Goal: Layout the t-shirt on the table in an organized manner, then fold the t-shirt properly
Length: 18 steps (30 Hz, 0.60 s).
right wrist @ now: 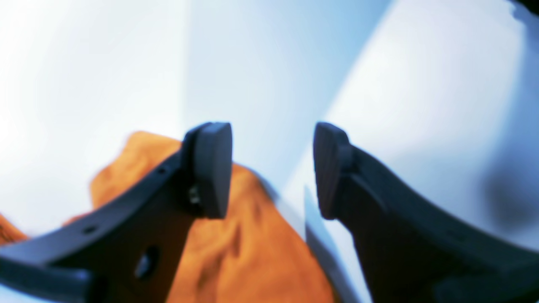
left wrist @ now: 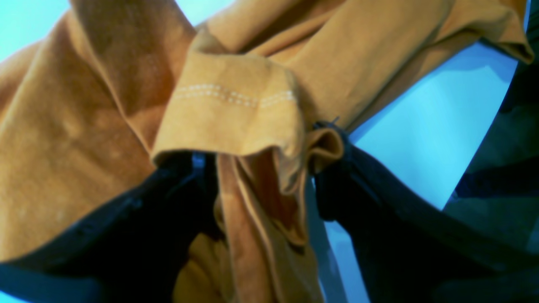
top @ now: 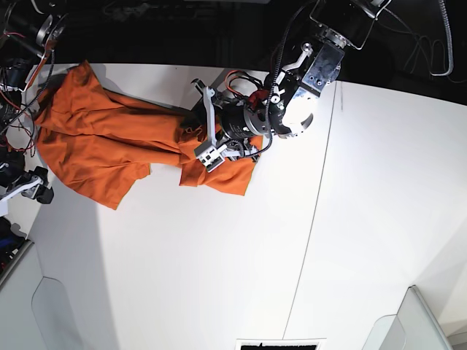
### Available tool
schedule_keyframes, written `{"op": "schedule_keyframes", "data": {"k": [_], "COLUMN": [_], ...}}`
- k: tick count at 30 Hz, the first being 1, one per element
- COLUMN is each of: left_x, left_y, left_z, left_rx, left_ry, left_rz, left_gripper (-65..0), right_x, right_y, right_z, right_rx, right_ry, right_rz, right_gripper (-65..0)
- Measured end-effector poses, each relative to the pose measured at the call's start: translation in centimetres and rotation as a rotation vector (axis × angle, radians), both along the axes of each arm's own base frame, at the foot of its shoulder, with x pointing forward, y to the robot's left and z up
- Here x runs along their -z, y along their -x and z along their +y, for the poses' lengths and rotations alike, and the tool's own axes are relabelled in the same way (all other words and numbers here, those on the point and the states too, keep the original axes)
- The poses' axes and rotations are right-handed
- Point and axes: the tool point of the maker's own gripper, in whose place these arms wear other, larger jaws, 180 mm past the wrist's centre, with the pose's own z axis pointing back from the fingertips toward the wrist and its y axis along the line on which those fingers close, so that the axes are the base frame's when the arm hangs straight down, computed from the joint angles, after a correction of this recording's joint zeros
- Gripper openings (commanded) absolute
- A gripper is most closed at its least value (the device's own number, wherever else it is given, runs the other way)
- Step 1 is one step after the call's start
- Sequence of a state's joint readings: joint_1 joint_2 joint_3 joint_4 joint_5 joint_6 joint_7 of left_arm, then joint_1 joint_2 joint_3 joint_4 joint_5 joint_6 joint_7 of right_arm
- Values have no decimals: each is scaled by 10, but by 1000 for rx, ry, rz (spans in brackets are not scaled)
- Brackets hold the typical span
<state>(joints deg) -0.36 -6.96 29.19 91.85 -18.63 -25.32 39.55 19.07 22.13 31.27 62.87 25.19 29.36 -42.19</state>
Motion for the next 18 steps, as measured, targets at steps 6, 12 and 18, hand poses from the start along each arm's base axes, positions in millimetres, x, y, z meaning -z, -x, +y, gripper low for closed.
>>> {"op": "schedule_keyframes", "data": {"k": [6, 12, 18], "left_x": [-1, -1, -1], "left_y": [-1, -1, -1], "left_z": [-1, 0, 0], "left_rx": [-2, -1, -2], "left_ry": [6, 2, 2], "left_rz": [-7, -10, -10], "left_gripper": [-325, -325, -325], "right_x": [28, 28, 26], "right_y": [15, 15, 15], "right_z": [38, 38, 42], "right_rx": [-110, -119, -124], "right_ry": [-58, -49, -74], "right_rz": [76, 82, 75], "right_gripper": [-344, -487, -650]}}
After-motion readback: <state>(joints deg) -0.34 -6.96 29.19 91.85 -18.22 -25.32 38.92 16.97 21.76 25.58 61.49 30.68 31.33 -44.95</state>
